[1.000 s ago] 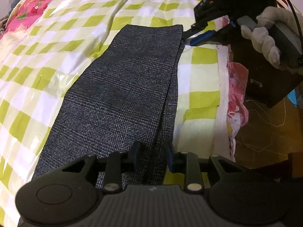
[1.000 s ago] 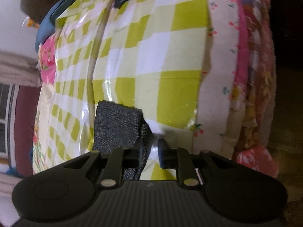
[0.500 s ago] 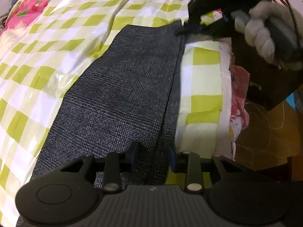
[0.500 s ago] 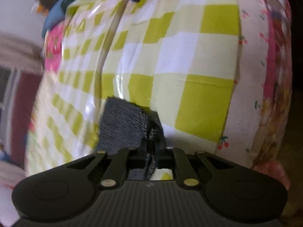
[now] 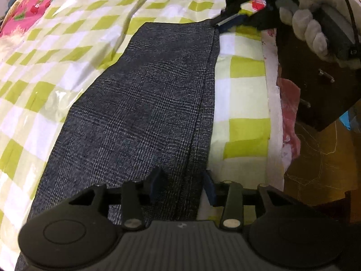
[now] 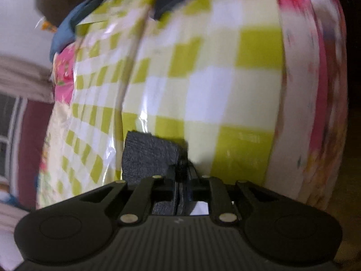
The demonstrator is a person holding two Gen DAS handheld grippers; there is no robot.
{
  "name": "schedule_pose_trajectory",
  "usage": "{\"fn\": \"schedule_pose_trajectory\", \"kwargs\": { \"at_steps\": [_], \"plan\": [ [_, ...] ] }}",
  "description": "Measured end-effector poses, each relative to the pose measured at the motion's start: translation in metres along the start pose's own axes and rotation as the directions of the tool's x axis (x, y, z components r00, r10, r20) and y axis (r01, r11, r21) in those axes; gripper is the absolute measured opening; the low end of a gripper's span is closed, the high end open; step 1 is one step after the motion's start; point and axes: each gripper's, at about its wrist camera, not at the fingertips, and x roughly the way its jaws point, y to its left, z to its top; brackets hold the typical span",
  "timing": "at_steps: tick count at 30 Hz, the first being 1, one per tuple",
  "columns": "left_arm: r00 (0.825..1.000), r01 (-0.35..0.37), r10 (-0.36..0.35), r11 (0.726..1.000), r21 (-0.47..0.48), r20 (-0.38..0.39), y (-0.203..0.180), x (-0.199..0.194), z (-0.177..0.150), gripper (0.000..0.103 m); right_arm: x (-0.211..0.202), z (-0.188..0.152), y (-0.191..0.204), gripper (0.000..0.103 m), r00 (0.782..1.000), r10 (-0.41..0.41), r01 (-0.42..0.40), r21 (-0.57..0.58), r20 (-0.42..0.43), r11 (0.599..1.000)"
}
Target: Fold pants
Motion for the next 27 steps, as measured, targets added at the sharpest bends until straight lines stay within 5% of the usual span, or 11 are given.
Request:
{"fn": "schedule_pose_trajectory", "kwargs": {
  "at_steps": [2,4,5,6,7,10,16,23,27],
  "plan": [
    [1.0,-0.002,0.002,0.999,-0.033,-0.003,0.003,-0.003,-0.004,0.055,-0.005,0.007,0.008,0.034,0.999,-0.007,0.009,-0.043,0.034,0.999],
    [1.0,-0.01,0.01,0.999,-0.042,-0.004,0.003,-0.005,-0.009,0.055,0.003,0.014,0.012,0.042,1.0,-0.016,0.017,-0.07,0.012,0.997],
    [1.0,-0.012,0.012,0.999,-0.04,-0.006,0.002,-0.005,-0.01,0.054,0.01,0.016,0.012,0.037,1.0,-0.029,0.028,-0.069,-0.005,0.997],
    [1.0,-0.016,0.016,0.999,-0.034,-0.006,0.001,-0.006,-0.011,0.052,0.017,0.018,0.013,0.018,0.999,-0.046,0.044,-0.07,-0.022,0.997],
    [1.0,-0.019,0.019,0.999,-0.031,-0.002,0.001,-0.007,-0.011,0.048,0.022,0.019,0.016,0.009,0.997,-0.063,0.06,-0.074,-0.039,0.995],
    [1.0,-0.004,0.005,0.998,-0.061,0.016,0.005,-0.013,-0.012,0.034,0.008,0.018,0.024,0.008,0.998,-0.046,0.043,-0.086,-0.035,0.995],
    [1.0,0.004,-0.003,0.997,-0.08,0.017,0.007,-0.024,-0.022,0.034,-0.027,0.016,0.023,0.008,0.999,-0.034,0.034,-0.087,-0.003,0.996],
    [0.999,0.033,-0.035,0.996,-0.077,-0.028,0.013,-0.03,-0.034,0.034,0.006,0.018,0.011,0.012,0.982,-0.173,0.162,-0.133,-0.073,0.978],
    [0.999,0.01,-0.003,0.992,-0.128,0.054,0.023,-0.049,-0.038,0.035,-0.026,0.008,0.035,0.015,0.974,-0.22,0.225,-0.215,0.045,0.951]
  ]
}}
